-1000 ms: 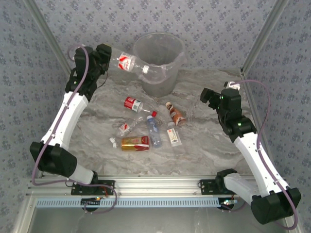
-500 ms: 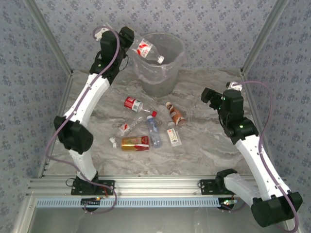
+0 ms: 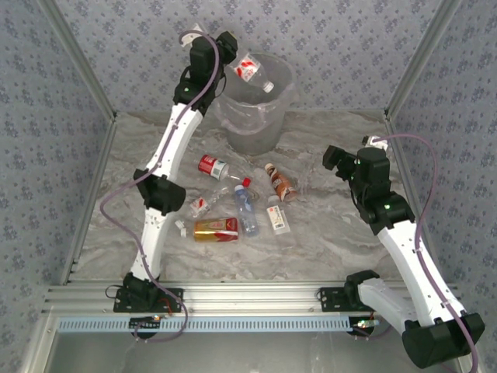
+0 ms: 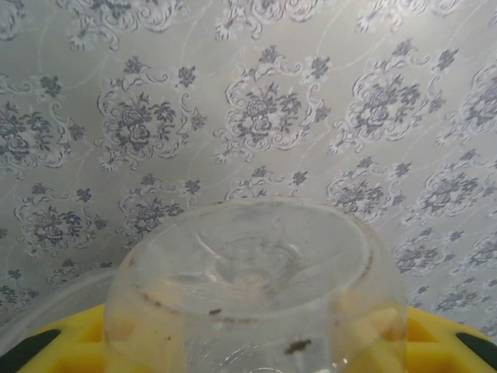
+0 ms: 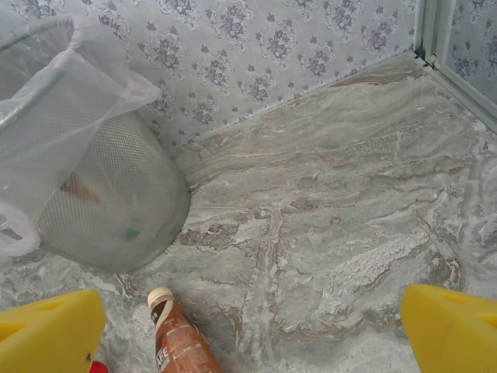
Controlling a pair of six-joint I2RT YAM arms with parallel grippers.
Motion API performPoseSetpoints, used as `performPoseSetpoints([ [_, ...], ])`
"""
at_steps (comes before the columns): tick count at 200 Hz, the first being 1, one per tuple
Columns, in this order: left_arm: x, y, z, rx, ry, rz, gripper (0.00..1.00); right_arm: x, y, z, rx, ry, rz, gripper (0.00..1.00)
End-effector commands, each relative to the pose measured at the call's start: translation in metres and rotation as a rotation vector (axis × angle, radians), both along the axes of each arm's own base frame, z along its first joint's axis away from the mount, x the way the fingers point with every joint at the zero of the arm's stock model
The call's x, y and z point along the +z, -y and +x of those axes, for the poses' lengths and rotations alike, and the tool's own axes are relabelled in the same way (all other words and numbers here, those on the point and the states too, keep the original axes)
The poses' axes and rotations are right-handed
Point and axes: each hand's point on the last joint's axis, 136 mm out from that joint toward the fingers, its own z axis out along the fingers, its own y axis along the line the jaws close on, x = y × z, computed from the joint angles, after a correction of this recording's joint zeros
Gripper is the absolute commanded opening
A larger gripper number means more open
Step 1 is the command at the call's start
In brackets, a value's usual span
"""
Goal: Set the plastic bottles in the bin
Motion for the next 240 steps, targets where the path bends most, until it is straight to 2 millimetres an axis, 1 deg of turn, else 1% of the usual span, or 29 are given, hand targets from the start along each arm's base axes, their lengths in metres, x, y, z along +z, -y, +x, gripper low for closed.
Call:
performPoseSetpoints([
  [1,0.001,0.006,0.0,-0.013,0.02,0.038,0.33,-0.003,0.005,-0.006,-0.027,-0.01,-0.006,1.0],
  [45,-0.023,0.027,0.012,-0.027,0.055,0.154,0.36,-0.007,0.005,-0.004,-0.028,-0.019,-0.01,1.0],
  [86,-0.037,0.044,0.019,-0.054,0.092,0.211,0.37,-0.01,0.005,-0.005,-0.027,-0.033,-0.014,1.0],
  [116,-0.055,0.054,0.023,-0.097,0.074,0.229,0.42,-0.016,0.007,-0.007,-0.036,-0.053,-0.024,1.0],
  [135,-0.067,0.056,0.025,-0.105,0.052,0.24,0.45,-0.017,0.008,-0.008,-0.038,-0.059,-0.027,1.0],
  [149,-0.072,0.056,0.026,-0.107,0.041,0.25,0.5,-0.019,0.008,-0.008,-0.039,-0.061,-0.029,1.0],
  [167,-0.074,0.056,0.027,-0.106,0.037,0.257,0.59,-0.02,0.009,-0.007,-0.041,-0.064,-0.032,1.0],
  [182,-0.075,0.052,0.026,-0.096,0.019,0.238,0.72,-0.02,0.009,-0.007,-0.042,-0.067,-0.035,1.0],
  [188,-0.075,0.051,0.026,-0.095,0.009,0.22,0.75,-0.021,0.009,-0.007,-0.042,-0.069,-0.036,1.0],
  [220,-0.062,0.051,0.02,-0.12,0.008,0.188,0.81,-0.026,0.008,-0.005,-0.043,-0.087,-0.039,1.0],
  [240,-0.055,0.049,0.014,-0.124,-0.008,0.173,0.87,-0.029,0.009,-0.004,-0.055,-0.094,-0.036,1.0],
])
